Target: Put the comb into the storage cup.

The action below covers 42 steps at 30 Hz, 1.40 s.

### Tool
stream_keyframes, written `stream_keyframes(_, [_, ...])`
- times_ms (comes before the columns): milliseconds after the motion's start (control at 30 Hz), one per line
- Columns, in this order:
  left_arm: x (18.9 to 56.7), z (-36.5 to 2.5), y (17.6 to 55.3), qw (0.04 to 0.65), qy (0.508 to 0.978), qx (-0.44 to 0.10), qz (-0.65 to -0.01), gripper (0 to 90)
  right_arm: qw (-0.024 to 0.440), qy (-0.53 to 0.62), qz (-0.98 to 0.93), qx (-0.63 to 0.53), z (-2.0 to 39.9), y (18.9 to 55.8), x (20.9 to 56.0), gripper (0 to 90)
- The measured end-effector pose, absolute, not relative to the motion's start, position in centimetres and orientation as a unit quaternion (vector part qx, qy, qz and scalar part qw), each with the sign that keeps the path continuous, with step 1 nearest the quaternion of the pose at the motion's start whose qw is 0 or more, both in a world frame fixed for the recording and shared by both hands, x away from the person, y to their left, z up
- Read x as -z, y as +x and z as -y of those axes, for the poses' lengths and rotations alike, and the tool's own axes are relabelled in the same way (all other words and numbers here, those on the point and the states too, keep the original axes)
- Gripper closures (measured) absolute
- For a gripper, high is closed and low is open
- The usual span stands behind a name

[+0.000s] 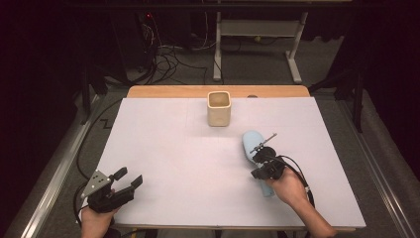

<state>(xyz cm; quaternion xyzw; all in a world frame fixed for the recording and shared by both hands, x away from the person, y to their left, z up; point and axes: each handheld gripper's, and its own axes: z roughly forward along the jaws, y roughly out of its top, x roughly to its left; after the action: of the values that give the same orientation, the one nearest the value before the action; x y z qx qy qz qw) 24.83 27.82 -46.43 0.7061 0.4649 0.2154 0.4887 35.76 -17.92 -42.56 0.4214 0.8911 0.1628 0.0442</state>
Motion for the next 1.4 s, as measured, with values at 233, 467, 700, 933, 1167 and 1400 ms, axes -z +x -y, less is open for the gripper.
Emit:
stream_keyframes(233, [46.4,-27.8,24.8,0.488,0.706,-0.216,-0.465,32.8,0.051,0.426,-0.889,-0.162,18.5,36.0,42.3,90.0])
stream_keyframes(467, [46.4,-27.8,24.8,0.489,0.706,-0.216,-0.464,32.8,0.065,0.432,-0.886,-0.153,19.0,36.2,42.3,90.0])
stream_keyframes(700, [46.4,-27.8,24.8,0.489,0.706,-0.216,-0.465,32.8,0.072,0.435,-0.885,-0.151,19.4,36.4,42.3,89.9])
stream_keyframes(933, [46.4,-27.8,24.8,0.489,0.706,-0.217,-0.465,32.8,0.076,0.439,-0.883,-0.148,19.7,36.3,42.3,89.6])
stream_keyframes(1167, [46.4,-27.8,24.8,0.490,0.704,-0.217,-0.466,32.8,0.078,0.437,-0.884,-0.149,19.8,36.2,42.3,88.6])
stream_keyframes(1400, [46.4,-27.8,24.8,0.489,0.706,-0.216,-0.465,32.8,0.072,0.433,-0.880,-0.180,20.0,35.8,41.7,82.6])
